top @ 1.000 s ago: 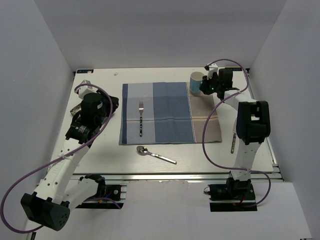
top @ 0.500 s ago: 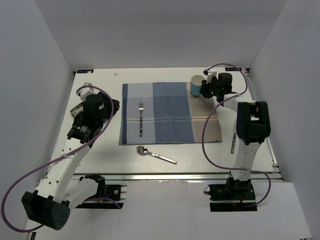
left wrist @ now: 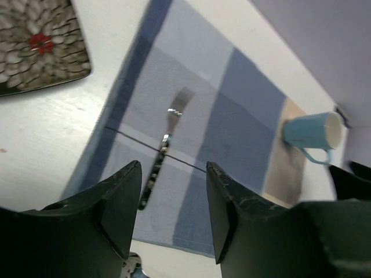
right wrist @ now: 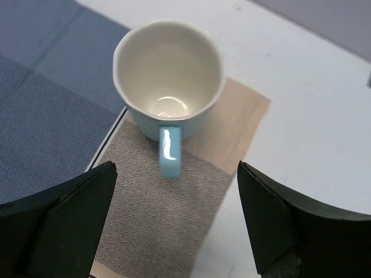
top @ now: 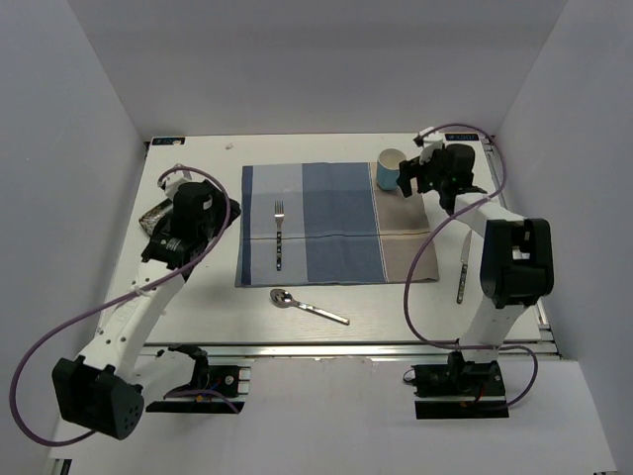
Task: Set the dinner table for one person
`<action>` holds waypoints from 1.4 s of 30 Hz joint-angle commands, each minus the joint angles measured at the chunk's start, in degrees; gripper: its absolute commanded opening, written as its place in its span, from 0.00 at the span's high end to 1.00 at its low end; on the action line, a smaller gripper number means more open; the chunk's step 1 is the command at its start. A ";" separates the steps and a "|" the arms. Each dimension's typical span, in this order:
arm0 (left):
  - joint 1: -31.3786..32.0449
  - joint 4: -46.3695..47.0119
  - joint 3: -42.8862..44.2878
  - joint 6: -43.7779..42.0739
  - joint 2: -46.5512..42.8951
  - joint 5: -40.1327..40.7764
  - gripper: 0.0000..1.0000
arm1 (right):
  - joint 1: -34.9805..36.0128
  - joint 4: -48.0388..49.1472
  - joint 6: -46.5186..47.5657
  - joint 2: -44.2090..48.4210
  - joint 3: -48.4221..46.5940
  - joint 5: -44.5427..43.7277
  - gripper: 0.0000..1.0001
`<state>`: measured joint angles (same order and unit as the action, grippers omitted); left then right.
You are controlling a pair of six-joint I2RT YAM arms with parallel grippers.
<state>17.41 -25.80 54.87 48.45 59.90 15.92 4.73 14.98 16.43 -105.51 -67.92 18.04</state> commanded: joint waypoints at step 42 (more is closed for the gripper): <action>-43.95 18.94 -3.46 -14.61 37.30 -19.08 0.41 | -4.82 -24.92 15.48 25.45 8.07 37.51 0.33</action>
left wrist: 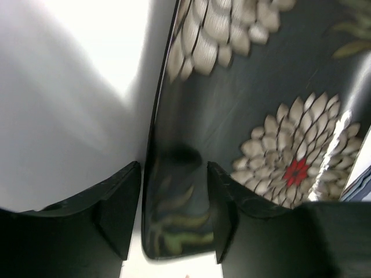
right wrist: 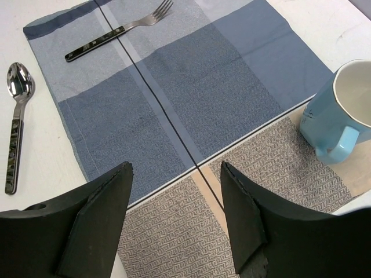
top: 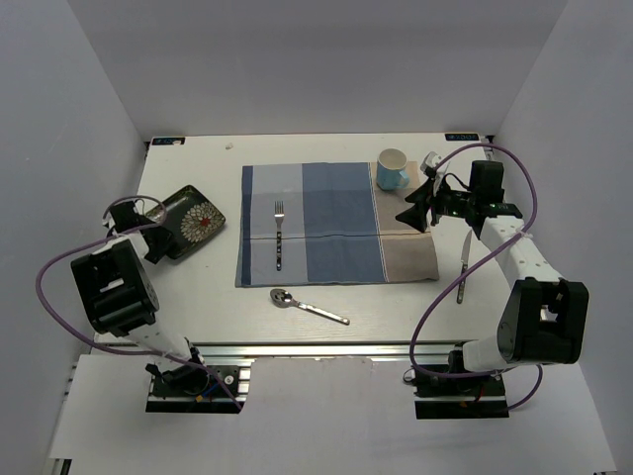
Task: Set the dinner table for one person
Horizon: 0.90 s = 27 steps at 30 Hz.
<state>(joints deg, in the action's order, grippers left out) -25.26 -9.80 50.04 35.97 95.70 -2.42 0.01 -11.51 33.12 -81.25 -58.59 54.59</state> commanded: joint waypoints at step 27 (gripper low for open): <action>-9.90 23.68 -9.78 2.17 1.78 -24.74 1.00 | -0.10 0.70 -5.61 1.27 -2.67 -0.10 0.34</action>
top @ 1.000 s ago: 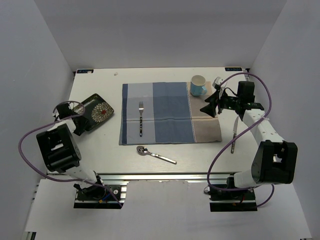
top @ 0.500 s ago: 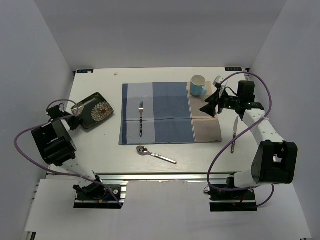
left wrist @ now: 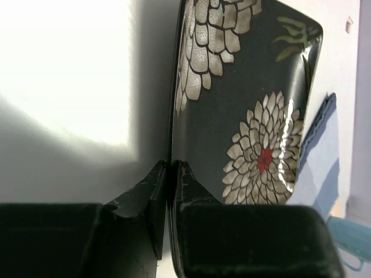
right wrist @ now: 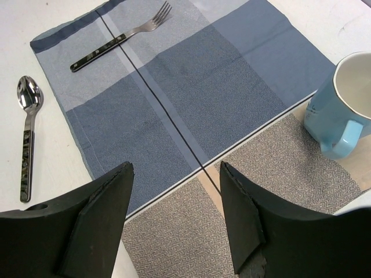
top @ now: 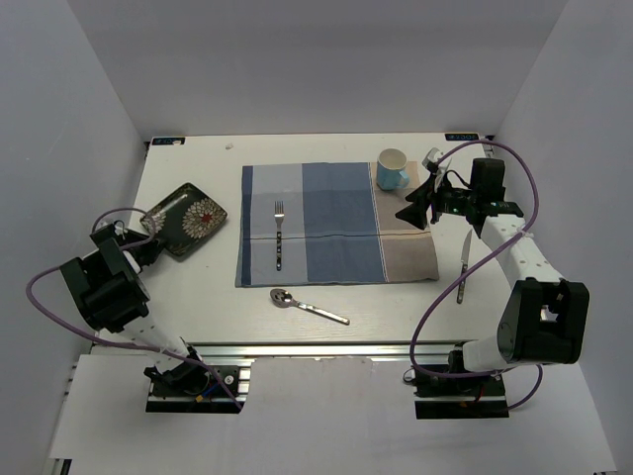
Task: Set the dinner table for one person
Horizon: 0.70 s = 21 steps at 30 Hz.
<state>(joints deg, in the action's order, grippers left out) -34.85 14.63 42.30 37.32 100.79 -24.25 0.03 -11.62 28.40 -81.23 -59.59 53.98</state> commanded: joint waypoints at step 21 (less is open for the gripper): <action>-0.48 21.40 -8.29 25.25 -16.86 -13.01 1.00 | 1.55 1.51 -1.95 1.25 -0.88 2.10 0.36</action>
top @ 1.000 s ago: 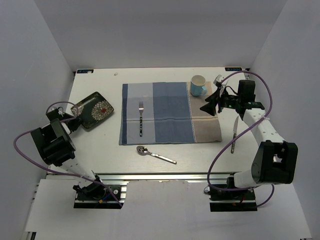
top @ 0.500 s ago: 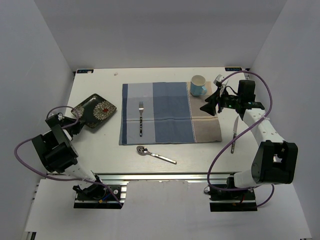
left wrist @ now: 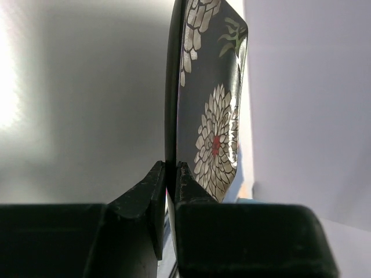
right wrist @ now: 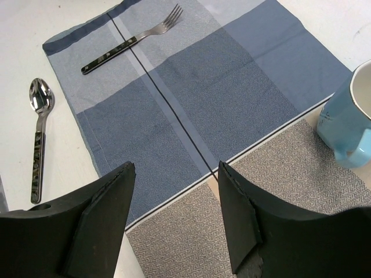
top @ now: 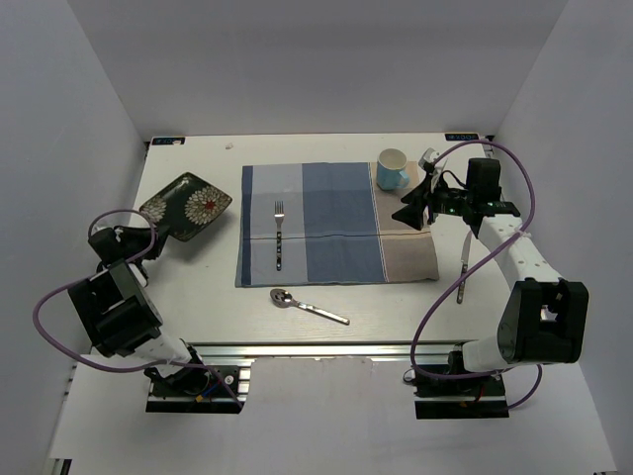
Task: Set the dinner table for one person
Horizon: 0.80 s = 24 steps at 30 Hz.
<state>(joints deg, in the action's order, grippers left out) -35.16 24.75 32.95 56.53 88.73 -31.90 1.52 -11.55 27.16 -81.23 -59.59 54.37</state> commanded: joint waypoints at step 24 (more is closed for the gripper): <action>30.57 11.72 10.02 10.35 -2.17 -7.21 1.00 | -0.02 6.98 -3.95 5.38 0.79 -3.73 0.40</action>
<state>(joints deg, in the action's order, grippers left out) -7.60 28.77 38.06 64.29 86.87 -35.68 1.56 -9.06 25.32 -79.05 -59.20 52.80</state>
